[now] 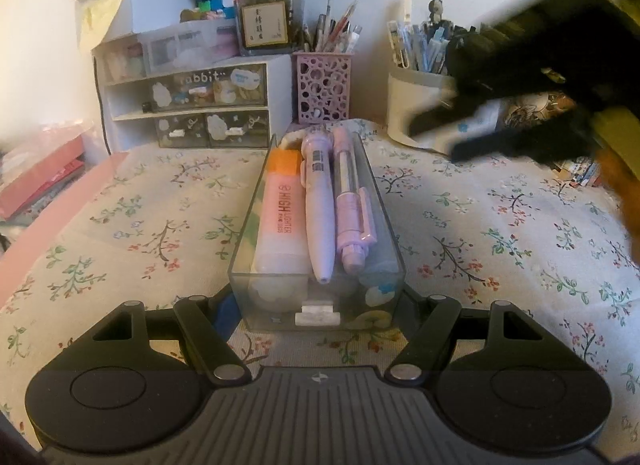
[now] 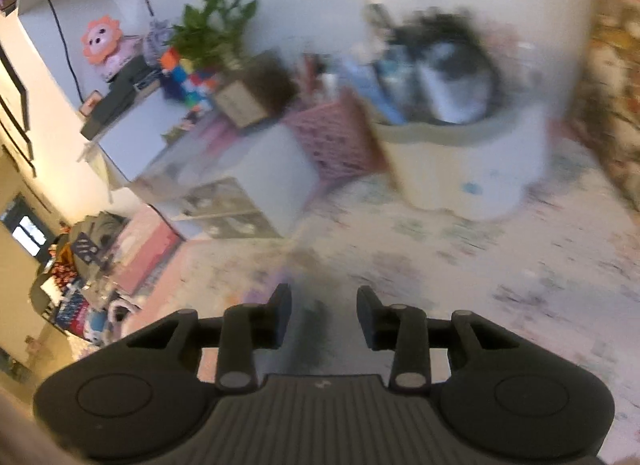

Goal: Organize stationery

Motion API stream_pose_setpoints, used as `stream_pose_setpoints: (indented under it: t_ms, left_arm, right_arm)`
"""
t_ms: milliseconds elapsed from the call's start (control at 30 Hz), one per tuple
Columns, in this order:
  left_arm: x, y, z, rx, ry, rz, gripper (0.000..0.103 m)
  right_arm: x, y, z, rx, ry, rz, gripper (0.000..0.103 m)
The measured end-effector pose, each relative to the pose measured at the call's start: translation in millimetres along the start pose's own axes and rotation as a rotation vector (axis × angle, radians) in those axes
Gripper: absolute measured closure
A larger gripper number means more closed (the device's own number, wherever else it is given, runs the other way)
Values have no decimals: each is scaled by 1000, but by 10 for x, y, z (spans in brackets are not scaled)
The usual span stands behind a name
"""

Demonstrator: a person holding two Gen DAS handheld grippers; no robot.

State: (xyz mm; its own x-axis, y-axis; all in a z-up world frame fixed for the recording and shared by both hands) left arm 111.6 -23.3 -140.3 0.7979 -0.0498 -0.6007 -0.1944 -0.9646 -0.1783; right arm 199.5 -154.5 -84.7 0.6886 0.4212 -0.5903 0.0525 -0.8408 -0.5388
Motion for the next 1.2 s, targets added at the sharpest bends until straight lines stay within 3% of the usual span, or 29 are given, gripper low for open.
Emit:
stream_pose_setpoints:
  t_ms: [200,500,967,1200]
  left_arm:
    - [109,-17,-89,4,-47,12,31]
    - [224,-31,-182,15,-82,33,31]
    - [293,-28,-213,6,-41,24,31]
    - [278,-32,-201,1,-34,18,30]
  right_arm:
    - [-263,277,201,-36,33,65,64]
    - [-324,570,441,-91,34,164,63]
    - [-472,753,412,-131,117,250,60]
    - [-435,714,441,-168,135,270,55]
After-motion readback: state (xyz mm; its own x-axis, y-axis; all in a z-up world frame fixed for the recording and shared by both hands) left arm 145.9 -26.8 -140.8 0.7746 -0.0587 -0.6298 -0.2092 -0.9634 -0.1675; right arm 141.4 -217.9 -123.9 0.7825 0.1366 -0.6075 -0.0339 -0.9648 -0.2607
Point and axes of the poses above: each gripper's, at about its wrist camera, not at the fingertips, and x roughly the way its jaws point, y to its right, z to its underside, the point moved 8 cm from there along x, roughly the way its jaws point, and after that the axes turned 12 degrees about x, right-handed, at the moved point
